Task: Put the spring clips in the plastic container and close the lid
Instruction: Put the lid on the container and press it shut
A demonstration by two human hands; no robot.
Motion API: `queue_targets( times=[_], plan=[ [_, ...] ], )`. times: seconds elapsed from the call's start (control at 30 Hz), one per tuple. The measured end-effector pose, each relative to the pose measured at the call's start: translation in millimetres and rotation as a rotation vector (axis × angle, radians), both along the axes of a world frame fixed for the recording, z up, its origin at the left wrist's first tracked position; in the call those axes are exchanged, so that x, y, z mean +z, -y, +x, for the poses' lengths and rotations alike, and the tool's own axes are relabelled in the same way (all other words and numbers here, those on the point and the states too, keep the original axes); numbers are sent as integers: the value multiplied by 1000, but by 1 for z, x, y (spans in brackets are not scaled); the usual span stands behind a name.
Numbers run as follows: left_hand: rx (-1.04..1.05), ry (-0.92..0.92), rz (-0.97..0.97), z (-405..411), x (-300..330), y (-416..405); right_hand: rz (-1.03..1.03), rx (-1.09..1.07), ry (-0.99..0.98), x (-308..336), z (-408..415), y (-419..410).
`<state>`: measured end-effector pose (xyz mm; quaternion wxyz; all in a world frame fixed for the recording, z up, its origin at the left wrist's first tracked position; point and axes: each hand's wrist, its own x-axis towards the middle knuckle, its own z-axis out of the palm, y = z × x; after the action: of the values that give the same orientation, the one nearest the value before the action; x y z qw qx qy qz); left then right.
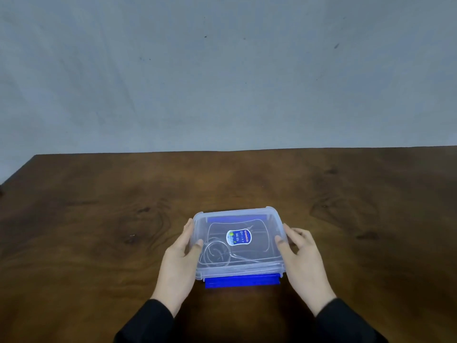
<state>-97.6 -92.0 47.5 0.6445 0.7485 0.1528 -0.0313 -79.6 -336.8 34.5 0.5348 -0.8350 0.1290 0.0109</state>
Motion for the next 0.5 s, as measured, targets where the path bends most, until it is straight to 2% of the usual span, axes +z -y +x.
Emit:
queue_targets(
  times=[0.3,0.5],
  plan=[
    [-105,-29,150,3,-10,2,-34,69,9,-9,-6,6],
    [-139,-39,172,1,-5,4,-33,91,30,-14,-8,5]
  ],
)
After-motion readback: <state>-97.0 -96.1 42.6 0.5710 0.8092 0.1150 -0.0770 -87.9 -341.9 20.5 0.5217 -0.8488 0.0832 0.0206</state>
